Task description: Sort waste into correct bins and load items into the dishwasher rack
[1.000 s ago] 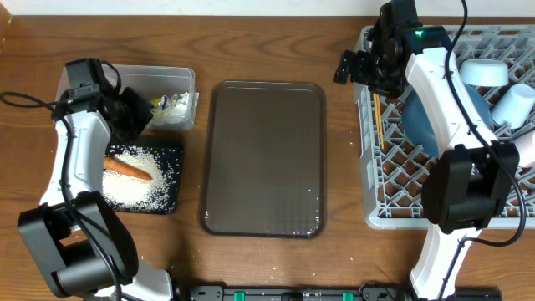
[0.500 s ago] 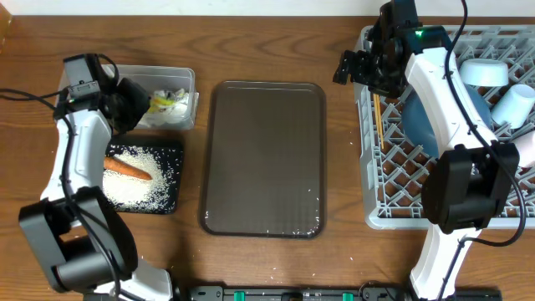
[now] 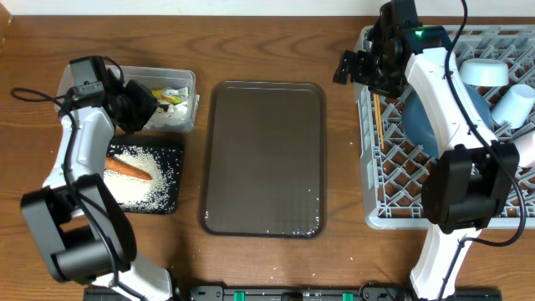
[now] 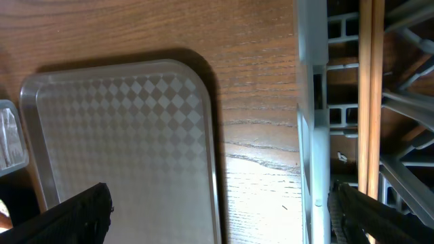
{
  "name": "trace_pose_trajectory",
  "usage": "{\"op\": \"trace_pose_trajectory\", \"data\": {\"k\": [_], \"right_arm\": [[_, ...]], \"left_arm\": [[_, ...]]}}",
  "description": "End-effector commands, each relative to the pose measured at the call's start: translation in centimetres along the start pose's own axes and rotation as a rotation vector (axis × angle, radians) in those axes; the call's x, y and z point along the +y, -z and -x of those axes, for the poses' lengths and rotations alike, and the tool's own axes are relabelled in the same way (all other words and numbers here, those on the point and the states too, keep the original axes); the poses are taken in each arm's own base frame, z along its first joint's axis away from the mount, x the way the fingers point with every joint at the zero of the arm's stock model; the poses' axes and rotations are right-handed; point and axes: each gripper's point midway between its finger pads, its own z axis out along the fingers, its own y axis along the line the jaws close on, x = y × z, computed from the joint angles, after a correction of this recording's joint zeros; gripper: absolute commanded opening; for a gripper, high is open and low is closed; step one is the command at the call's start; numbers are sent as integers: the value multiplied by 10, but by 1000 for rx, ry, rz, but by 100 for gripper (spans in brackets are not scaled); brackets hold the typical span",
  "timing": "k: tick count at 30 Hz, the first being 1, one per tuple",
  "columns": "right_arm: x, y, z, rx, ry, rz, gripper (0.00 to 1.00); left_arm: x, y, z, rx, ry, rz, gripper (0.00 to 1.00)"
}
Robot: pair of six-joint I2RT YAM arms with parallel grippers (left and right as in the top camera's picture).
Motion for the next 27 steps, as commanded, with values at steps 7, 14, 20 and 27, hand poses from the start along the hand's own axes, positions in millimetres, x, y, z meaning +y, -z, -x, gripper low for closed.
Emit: {"op": "trace_pose_trajectory", "data": {"k": [7, 14, 20, 27], "right_arm": [[3, -3, -2, 9, -4, 3, 99], [3, -3, -2, 9, -4, 3, 99], [3, -3, -2, 9, -4, 3, 99], [3, -3, -2, 9, -4, 3, 99]], "left_arm": [[-53, 106, -30, -50, -70, -127, 27], [-17, 144, -87, 38, -68, 31, 31], [9, 151, -129, 101, -106, 71, 32], [33, 156, -161, 70, -118, 73, 41]]}}
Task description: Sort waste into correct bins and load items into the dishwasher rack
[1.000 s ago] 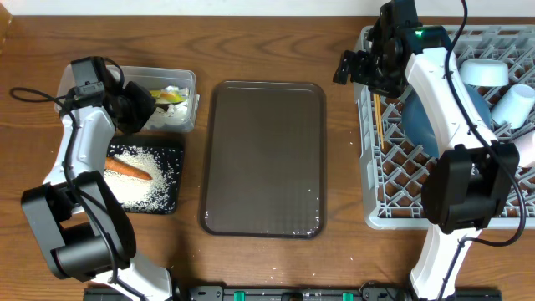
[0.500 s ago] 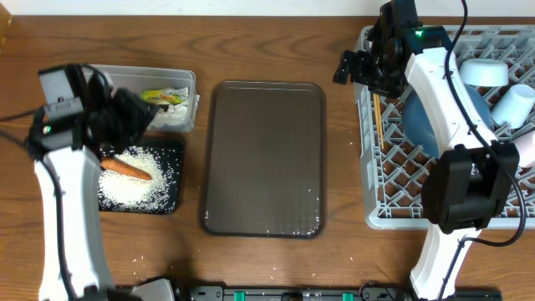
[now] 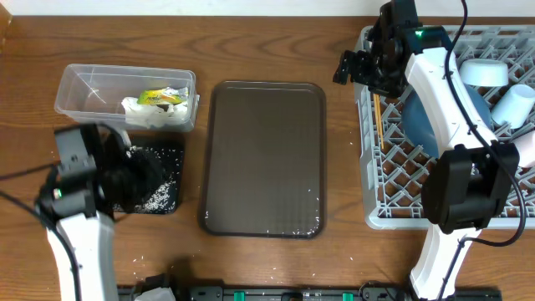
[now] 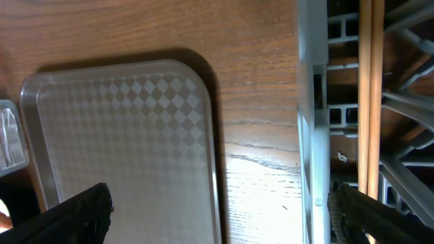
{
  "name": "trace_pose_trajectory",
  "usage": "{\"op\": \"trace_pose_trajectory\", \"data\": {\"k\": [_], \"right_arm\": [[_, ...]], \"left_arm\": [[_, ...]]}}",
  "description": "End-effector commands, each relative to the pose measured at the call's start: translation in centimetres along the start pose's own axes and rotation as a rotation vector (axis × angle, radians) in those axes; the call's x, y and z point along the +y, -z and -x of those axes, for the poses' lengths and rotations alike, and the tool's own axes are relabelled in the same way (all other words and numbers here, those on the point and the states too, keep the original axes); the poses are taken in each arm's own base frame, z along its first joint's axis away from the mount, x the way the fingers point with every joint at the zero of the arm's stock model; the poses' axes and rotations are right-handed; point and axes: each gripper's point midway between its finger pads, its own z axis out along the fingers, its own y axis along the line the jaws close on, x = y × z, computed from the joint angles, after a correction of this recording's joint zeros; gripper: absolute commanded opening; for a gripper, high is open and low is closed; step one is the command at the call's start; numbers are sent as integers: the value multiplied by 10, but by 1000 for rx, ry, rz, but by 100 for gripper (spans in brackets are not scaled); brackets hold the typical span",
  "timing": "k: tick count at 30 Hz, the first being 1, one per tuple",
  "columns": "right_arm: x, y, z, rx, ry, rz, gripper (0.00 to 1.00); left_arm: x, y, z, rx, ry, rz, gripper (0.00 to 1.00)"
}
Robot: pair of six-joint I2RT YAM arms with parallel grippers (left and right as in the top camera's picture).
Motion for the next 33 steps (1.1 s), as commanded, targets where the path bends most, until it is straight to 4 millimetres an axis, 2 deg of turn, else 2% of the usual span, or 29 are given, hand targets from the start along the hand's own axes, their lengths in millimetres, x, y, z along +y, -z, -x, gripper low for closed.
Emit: {"op": "trace_pose_trajectory", "data": {"k": [1, 2, 4, 16, 21, 26, 30, 33], "right_arm": [[3, -3, -2, 10, -5, 3, 99], [3, -3, -2, 9, -5, 3, 99], [3, -3, -2, 9, -5, 3, 99], [3, -3, -2, 9, -5, 3, 99], [3, -3, -2, 9, -5, 2, 99], [3, -3, -2, 9, -5, 3, 99], [3, -3, -2, 9, -5, 3, 99], [3, -3, -2, 9, -5, 3, 99]], "left_arm": [[12, 4, -7, -46, -32, 35, 54], [17, 4, -7, -58, -32, 57, 74], [28, 7, -8, -74, -27, 113, 84], [30, 7, -9, -74, -25, 124, 95], [30, 7, -9, -73, -26, 124, 96], [42, 7, -28, 4, -10, 174, 96], [40, 0, -30, 25, -151, 178, 97], [30, -16, -28, 7, -368, 138, 97]]}}
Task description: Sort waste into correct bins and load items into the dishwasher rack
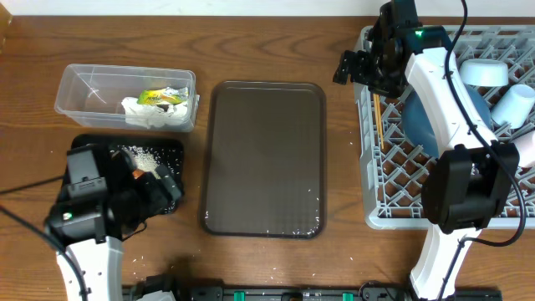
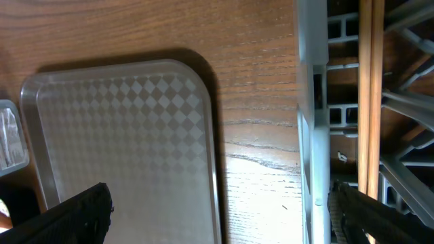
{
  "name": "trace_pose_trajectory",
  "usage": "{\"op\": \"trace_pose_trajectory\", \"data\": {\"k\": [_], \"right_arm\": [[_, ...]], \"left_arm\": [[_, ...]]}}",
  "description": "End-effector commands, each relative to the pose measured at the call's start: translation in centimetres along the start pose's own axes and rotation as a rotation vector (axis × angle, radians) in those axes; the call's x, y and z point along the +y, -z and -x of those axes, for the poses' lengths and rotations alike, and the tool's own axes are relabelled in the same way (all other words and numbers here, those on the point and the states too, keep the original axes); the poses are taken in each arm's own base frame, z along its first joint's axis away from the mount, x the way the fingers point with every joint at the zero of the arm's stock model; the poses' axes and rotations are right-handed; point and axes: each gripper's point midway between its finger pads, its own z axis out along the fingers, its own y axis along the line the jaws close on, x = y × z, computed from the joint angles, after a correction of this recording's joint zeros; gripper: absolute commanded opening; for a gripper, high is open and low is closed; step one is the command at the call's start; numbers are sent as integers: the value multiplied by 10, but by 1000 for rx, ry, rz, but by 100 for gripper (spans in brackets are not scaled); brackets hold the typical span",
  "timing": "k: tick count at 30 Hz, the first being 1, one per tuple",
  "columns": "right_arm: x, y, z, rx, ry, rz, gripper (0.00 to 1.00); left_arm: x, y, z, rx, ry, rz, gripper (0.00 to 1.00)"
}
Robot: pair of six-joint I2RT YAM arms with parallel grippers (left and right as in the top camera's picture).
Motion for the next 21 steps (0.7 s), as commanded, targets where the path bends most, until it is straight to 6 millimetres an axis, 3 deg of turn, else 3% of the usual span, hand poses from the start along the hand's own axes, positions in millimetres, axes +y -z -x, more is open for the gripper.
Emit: {"op": "trace_pose_trajectory", "data": {"k": [1, 10, 21], "right_arm": [[3, -3, -2, 9, -5, 2, 99], [3, -3, -2, 9, -5, 2, 99], [3, -3, -2, 9, -5, 3, 99]], "left_arm": [[-8, -19, -4, -16, -276, -20, 97], [-50, -69, -22, -319, -724, -221, 98], [-56, -78, -30, -614, -853, -330, 98]]}}
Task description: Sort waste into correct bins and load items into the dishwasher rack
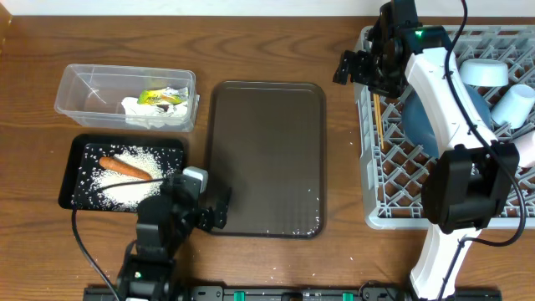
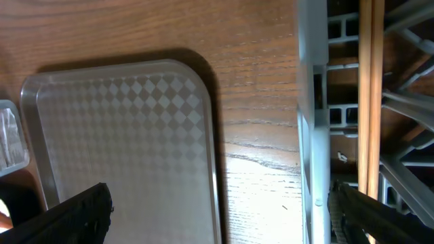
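A black tray [image 1: 79, 159] of white rice holds an orange carrot [image 1: 124, 168]. Behind it the clear bin [image 1: 84, 90] holds wrappers [image 1: 155, 102]. The brown serving tray [image 1: 263, 159] lies bare at centre. The grey dishwasher rack [image 1: 393, 180] on the right carries chopsticks [image 1: 378, 125], a blue bowl [image 1: 422, 117] and white cups [image 1: 485, 71]. My right gripper [image 1: 349, 67] [image 2: 220, 217] hangs open and empty over the rack's far left corner. My left gripper [image 1: 219, 209] sits low by the serving tray's near left corner, its jaws unclear.
The rack's wall [image 2: 308, 102] rises just right of the bare wood strip [image 2: 258, 135] between rack and serving tray. A cable [image 1: 79, 234] trails from the left arm along the table's near edge.
My left arm has moved from the black tray's near edge to the table's front, by the serving tray's near left corner. Carrot and rice show in full again. The right arm is unmoved.
My left gripper was first at the clear bin's near side, above the black tray. Then it hung over the black tray, then over that tray's near right edge. Now it sits drawn back at the table's front. The right gripper stayed open at the rack corner throughout.
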{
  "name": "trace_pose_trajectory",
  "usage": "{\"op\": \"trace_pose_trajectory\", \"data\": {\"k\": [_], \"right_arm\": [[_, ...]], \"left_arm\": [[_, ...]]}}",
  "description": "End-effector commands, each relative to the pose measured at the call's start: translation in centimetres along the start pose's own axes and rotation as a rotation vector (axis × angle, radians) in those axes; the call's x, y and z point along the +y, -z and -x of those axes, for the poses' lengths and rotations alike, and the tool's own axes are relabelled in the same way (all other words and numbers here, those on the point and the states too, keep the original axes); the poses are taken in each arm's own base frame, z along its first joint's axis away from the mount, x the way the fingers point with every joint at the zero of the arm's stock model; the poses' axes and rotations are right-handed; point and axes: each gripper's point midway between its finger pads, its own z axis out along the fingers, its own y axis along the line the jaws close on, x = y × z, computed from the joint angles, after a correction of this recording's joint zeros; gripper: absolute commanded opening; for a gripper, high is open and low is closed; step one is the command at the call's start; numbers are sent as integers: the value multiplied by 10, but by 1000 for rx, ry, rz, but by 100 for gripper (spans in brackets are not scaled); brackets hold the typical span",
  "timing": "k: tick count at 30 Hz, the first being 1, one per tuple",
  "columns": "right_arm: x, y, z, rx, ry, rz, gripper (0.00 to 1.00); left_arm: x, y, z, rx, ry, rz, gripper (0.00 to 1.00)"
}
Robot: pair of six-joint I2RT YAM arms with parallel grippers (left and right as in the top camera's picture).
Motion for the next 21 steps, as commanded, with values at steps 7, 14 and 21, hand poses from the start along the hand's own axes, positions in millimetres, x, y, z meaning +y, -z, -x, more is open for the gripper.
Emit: {"op": "trace_pose_trajectory", "data": {"k": [7, 14, 21], "right_arm": [[3, -3, -2, 9, -4, 3, 99], [3, -3, -2, 9, -4, 3, 99], [3, -3, -2, 9, -4, 2, 99]], "left_arm": [[7, 11, 10, -165, -201, 58, 98], [21, 18, 15, -241, -222, 127, 98], [31, 26, 26, -296, -229, 204, 98]]}}
